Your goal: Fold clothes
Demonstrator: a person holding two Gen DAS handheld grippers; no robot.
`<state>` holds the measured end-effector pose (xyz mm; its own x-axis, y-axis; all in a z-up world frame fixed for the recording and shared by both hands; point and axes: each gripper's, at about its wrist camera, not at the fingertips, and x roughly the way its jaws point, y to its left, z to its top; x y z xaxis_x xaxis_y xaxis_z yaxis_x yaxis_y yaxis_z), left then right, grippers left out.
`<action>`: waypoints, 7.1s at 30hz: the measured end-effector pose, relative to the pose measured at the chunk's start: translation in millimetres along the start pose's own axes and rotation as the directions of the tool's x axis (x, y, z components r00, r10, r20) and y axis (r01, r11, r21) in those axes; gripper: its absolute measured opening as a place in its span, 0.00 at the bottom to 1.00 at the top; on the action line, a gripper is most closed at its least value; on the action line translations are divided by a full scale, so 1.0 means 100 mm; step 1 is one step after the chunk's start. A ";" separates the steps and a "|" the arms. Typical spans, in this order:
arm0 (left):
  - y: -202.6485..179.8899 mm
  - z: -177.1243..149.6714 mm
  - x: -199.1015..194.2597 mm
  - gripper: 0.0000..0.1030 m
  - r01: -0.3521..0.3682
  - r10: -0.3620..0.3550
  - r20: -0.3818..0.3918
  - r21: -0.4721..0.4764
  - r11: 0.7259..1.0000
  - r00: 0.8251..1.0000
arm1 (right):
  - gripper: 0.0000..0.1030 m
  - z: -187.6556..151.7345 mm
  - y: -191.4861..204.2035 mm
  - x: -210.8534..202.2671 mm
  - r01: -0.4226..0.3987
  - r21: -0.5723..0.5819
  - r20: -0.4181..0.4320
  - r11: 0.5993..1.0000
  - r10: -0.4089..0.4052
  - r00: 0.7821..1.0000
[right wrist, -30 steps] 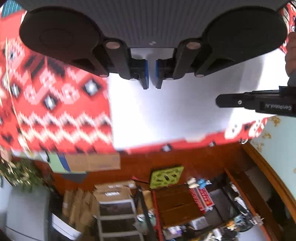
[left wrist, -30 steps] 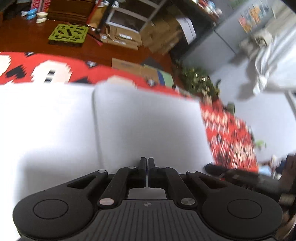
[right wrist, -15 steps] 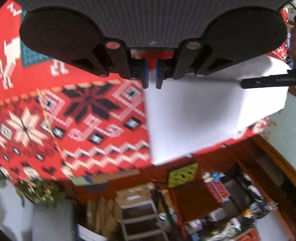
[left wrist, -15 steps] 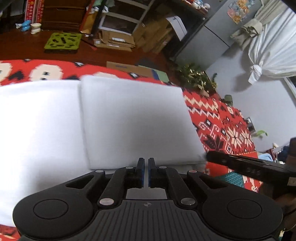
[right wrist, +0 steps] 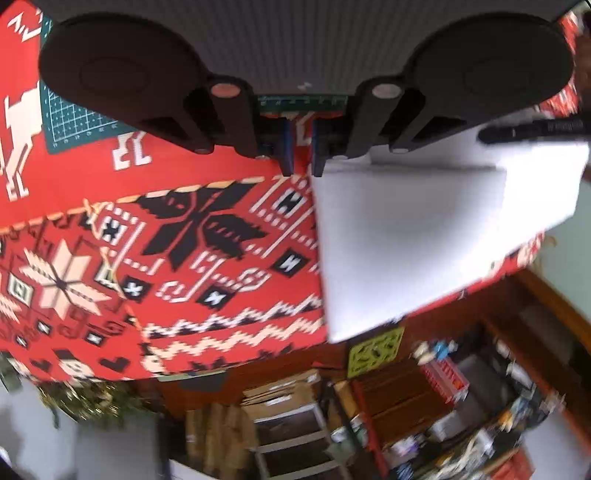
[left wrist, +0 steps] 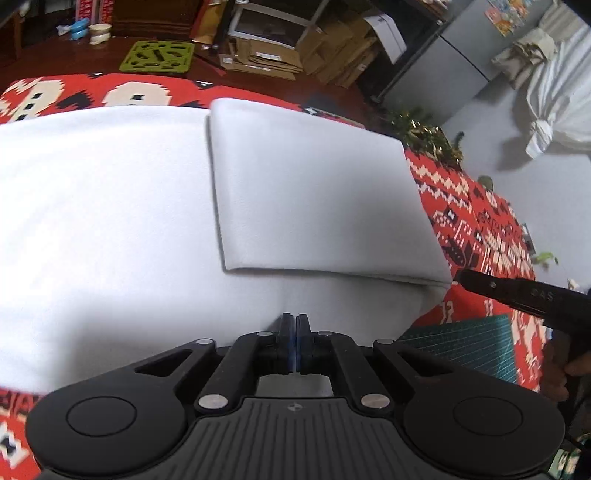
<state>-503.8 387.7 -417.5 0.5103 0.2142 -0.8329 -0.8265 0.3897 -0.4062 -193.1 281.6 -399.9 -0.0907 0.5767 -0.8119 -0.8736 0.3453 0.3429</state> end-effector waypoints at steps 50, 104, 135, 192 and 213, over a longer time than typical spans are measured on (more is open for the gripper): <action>-1.19 1.52 -0.23 0.13 -0.114 0.108 -0.274 -0.009 0.993 0.956 | 0.17 0.41 0.13 -0.53 -0.234 0.122 0.137 0.965 0.217 0.967; 2.49 -0.05 -1.44 0.08 -0.079 0.078 -0.024 -0.057 0.995 0.997 | 0.19 -0.19 3.19 0.73 -0.256 -0.329 -0.271 0.909 0.169 0.948; 2.47 -0.77 -1.50 0.09 0.095 -0.058 0.080 -0.614 0.783 0.995 | 0.00 -1.14 2.50 0.24 -0.107 -0.308 -0.295 0.945 0.012 0.956; 3.04 0.19 -1.28 0.37 0.003 0.047 0.155 -0.306 0.952 0.987 | 0.63 0.27 2.67 1.32 -0.311 -0.050 -0.145 0.949 0.301 0.943; 2.75 1.21 -0.99 0.14 0.002 0.038 0.220 -0.179 0.984 0.975 | 0.20 0.65 2.51 1.31 -0.366 0.118 0.039 0.923 0.364 0.931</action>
<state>-752.6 582.0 -400.9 0.5181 0.4203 -0.7450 -0.8548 0.2236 -0.4683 -392.9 491.7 -389.7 -0.3838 0.6909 -0.6126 -0.7168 0.1953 0.6694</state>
